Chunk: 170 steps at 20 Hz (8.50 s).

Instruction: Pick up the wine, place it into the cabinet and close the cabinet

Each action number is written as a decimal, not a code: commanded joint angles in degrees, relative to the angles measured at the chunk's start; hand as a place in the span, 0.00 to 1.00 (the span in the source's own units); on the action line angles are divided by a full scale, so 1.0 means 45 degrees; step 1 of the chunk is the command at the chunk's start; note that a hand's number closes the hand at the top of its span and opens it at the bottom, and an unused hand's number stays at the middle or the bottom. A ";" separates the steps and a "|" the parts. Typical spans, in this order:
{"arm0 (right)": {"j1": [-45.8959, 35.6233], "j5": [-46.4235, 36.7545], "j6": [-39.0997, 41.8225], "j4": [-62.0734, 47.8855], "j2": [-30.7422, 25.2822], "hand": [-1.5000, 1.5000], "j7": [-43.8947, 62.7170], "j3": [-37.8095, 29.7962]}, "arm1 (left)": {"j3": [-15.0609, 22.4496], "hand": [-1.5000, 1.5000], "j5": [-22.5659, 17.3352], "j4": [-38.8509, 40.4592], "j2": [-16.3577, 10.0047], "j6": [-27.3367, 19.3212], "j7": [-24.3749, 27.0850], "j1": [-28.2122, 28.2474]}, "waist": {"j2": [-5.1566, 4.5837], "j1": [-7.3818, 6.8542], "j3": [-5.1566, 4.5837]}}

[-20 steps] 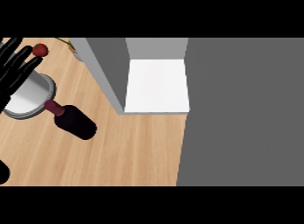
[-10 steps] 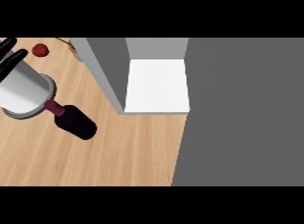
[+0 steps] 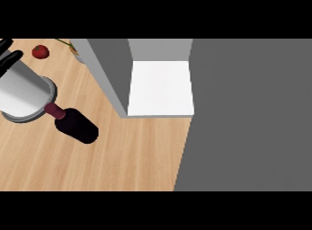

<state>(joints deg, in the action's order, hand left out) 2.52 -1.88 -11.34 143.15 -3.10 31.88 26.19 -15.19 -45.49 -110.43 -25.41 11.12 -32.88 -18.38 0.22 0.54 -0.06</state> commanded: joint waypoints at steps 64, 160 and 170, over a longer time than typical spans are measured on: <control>-0.2525 -0.2007 -0.4242 0.2334 -0.3746 0.00 0.2426 0.1836 | 0.0658 0.00 0.9182 1.7381 0.1152 0.5646 1.4239 -0.0557 | -0.0052 0.0238 -0.0029; 0.1448 -0.0665 -0.5816 0.2384 -0.6946 0.00 -0.2890 0.3147 | 0.6527 1.00 0.7741 1.1927 0.5645 -0.5426 1.1546 -0.2812 | -0.0040 0.0258 0.0007; 0.1589 -0.0272 -0.5682 0.2384 -0.6908 0.00 -0.2977 0.2871 | 0.7248 1.00 0.5627 1.4631 0.5647 -0.6355 1.2461 -0.5122 | -0.0081 0.0414 -0.0007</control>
<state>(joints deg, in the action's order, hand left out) 7.86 -2.95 -36.63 143.66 -34.00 13.23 38.32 15.51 -17.14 -47.64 -0.01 -15.45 22.78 -37.81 -0.20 2.67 -0.05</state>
